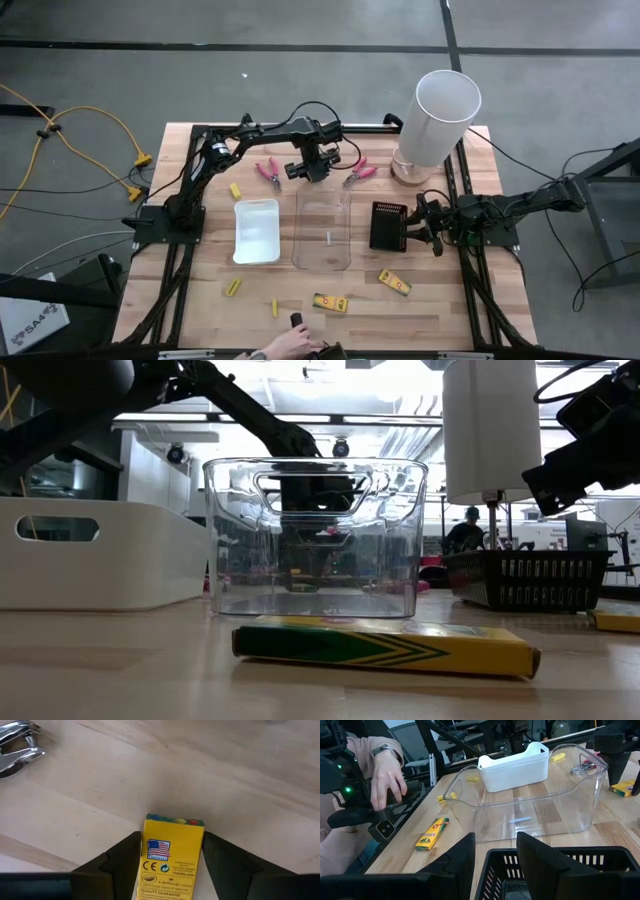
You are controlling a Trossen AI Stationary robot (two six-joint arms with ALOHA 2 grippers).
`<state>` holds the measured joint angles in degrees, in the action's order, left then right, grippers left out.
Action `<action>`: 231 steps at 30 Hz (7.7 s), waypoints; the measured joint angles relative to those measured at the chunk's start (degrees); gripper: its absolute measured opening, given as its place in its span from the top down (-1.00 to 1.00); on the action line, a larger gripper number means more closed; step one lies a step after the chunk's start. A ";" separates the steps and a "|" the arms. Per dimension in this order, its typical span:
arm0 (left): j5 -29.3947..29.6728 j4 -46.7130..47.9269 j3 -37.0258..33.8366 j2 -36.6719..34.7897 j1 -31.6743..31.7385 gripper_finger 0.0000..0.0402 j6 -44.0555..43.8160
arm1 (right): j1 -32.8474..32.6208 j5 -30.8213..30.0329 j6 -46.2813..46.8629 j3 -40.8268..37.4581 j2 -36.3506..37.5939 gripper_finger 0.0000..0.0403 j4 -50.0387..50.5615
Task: Pick & Place School Supplies
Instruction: Put the crayon box into the white bin
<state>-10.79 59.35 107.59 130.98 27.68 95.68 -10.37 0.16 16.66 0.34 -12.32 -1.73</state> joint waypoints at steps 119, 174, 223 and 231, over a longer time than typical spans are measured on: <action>9.64 2.57 -0.22 -8.16 -2.00 0.24 -7.28 | 0.00 0.00 -0.01 0.00 -0.02 0.32 -0.05; 14.79 14.86 -0.11 -19.80 -19.54 0.24 -35.08 | 0.00 0.00 0.01 -0.02 -0.02 0.32 -0.03; 8.26 29.31 -6.32 -20.27 -22.95 0.30 -61.06 | -0.01 0.00 0.00 -0.01 -0.01 0.32 -0.05; 7.25 24.95 -15.78 -27.24 -22.95 0.30 -65.84 | -0.02 0.00 -0.01 0.00 -0.01 0.32 -0.03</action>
<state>-3.54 84.30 91.81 103.74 4.73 29.84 -10.39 0.16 16.65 0.34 -12.33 -1.76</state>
